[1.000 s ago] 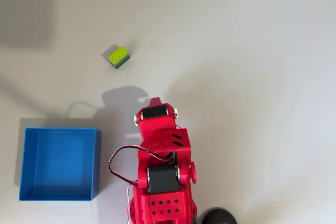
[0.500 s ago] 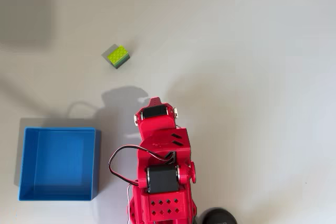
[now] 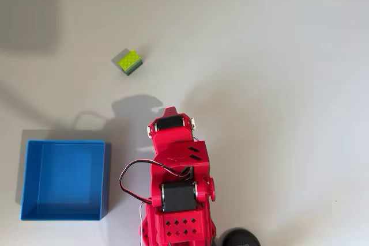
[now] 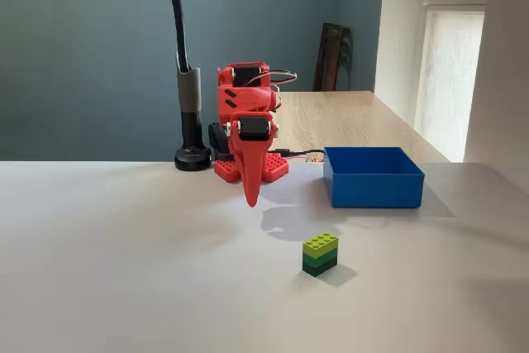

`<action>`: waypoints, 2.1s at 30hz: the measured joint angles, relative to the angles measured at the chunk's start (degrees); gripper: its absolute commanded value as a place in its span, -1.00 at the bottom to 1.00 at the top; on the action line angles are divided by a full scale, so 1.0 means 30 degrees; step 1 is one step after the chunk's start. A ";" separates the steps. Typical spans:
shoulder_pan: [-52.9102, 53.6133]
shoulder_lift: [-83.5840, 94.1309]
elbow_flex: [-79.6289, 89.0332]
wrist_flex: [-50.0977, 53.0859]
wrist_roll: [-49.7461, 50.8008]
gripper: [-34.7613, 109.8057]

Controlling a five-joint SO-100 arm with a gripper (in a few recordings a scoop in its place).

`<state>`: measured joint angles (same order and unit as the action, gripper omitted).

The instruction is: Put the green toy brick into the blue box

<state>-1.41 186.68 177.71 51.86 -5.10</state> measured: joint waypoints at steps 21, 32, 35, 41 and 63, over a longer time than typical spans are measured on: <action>0.0000 0.0000 0.0000 0.0000 0.0000 -0.52; -0.0146 -0.0234 -0.0703 -0.2139 -0.1348 -0.52; -0.0264 -0.1729 -0.1611 -0.2256 -0.1523 -0.52; -0.0762 -0.6621 -0.5127 -0.2256 -0.2139 -0.52; -0.2725 -2.3613 -2.0654 0.3281 -0.6797 -0.12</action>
<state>-9.58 115.84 115.75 61.70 -25.49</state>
